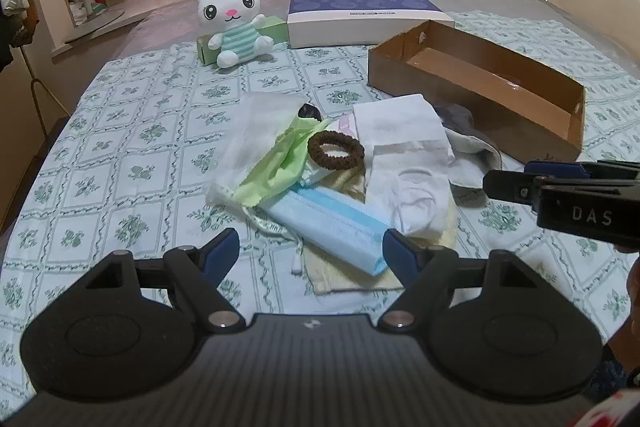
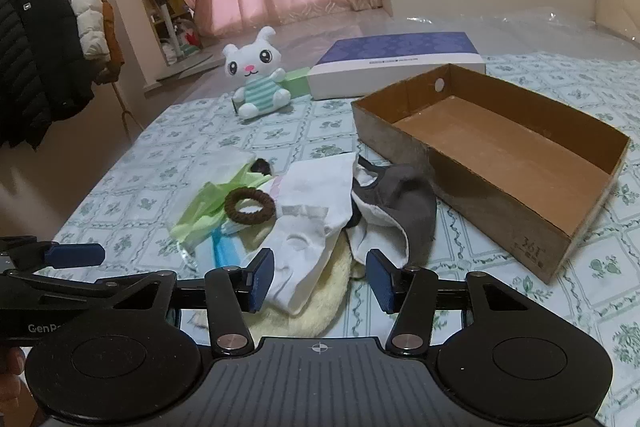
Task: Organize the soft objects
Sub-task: 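Close the right gripper on the grey mask while the left gripper grasps the brown hair tie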
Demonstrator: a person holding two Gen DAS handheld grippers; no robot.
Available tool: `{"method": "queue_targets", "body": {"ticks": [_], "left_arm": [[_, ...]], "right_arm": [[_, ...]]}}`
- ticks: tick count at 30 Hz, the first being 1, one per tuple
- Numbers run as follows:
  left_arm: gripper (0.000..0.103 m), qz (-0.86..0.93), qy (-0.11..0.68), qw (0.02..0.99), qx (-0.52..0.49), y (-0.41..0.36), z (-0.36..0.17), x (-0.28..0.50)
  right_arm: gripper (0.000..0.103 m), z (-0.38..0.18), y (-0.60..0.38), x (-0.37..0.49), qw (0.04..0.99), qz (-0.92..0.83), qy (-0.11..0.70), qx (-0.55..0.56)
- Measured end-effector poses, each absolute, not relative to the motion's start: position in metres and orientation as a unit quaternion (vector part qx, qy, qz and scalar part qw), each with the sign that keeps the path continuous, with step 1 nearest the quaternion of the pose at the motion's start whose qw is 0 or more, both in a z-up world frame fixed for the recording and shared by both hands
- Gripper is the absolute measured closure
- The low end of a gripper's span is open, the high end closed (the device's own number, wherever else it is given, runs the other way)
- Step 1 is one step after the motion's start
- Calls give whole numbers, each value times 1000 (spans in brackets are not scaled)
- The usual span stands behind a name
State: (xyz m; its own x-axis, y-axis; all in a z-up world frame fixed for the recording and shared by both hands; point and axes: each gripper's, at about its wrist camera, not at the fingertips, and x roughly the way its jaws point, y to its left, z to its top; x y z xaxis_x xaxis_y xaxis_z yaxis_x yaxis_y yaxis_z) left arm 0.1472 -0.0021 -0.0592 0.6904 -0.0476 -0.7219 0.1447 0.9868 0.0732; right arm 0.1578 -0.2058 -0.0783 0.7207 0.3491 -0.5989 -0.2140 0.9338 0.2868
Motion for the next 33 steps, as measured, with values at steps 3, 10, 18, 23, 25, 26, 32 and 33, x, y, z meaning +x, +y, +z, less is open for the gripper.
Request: {"method": "queue_targets", "body": {"ticks": [3,10,18,23,25,26,32,33], "left_arm": [[34,-54,391,916,66,-4,-64,158],[35,-66,389,916,71,-12,-71,183],[40,-80,383,916,87,-25,-83,210],[43,-80,384,915,93,-28,-94,226],[44,-80,384,915,95,-29,-98,233],[44,-81,385,914,96,-29,-101,236],[50,-82,388,914,84,-29,-108,253],[51,-82,388,914,82,-29,-108,255]], "right_arm": [[51,-81,-206,166,926,151,334,93],[51,-91,-215,187,932,123,330,84],[51,-113,-229,210,932,90,342,74],[51,-131,-234,222,924,85,364,79],[51,-136,-235,226,922,88,367,86],[51,-137,-236,228,921,89,369,90],[51,-141,-238,238,920,90,368,101],[51,-142,-238,239,920,90,368,101]]}}
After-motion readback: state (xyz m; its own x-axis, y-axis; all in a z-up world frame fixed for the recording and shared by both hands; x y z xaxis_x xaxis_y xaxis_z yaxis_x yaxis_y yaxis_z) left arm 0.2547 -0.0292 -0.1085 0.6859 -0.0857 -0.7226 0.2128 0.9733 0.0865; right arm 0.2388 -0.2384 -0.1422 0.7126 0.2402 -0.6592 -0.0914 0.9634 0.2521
